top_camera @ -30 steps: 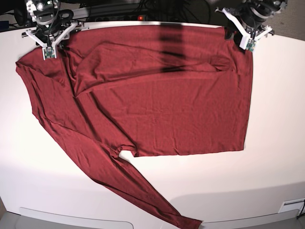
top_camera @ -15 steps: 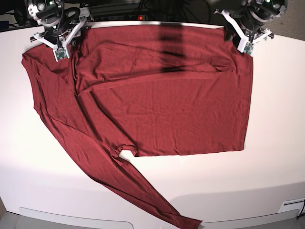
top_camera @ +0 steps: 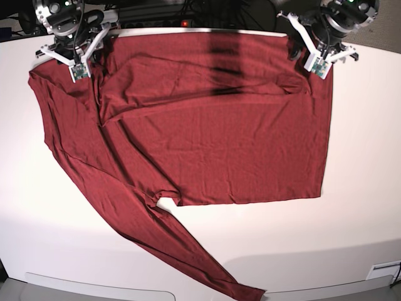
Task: Fold the T-shirt properly
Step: 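Lower the shirt edge and open both grippers, then raise both grippers and swing them out past the shirt's hem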
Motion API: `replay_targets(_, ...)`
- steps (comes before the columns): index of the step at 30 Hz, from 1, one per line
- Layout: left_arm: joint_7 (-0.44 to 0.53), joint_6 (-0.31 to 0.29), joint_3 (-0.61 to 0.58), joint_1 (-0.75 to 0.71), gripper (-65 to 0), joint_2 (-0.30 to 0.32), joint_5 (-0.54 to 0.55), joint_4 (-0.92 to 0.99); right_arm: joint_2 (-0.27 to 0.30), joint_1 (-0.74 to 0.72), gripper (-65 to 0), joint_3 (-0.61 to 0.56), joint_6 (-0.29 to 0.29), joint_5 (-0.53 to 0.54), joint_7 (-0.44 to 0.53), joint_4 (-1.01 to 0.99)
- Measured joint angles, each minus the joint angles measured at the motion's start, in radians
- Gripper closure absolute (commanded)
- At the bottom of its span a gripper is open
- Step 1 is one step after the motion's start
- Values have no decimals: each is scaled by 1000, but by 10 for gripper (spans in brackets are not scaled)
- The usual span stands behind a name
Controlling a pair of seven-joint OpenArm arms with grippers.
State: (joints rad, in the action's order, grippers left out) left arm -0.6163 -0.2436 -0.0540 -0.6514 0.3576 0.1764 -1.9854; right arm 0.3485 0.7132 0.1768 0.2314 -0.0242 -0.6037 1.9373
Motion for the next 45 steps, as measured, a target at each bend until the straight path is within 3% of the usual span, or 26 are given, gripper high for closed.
replay_targets(17,3,0,0,0,-159,0,0,0,6,-1,-204,14,-2,-75,3,-66)
replay_targets(29,4,0,0,0,-159,0,1,0,3,1,-204,204,1,-74,-23,-71)
replay_targets(36,13,0,0,43,-159,-1,-3,0,18,-11,-204,227,4,87,33,-40)
replay_targets(42,-14,3,1,116,-159,0,-23,-52,16,-82,-204,228,7,85,55,14)
replay_targets(45,19,0,0,108,-159,0,-21,-93,17,-112,-204,228,5,84,113,14)
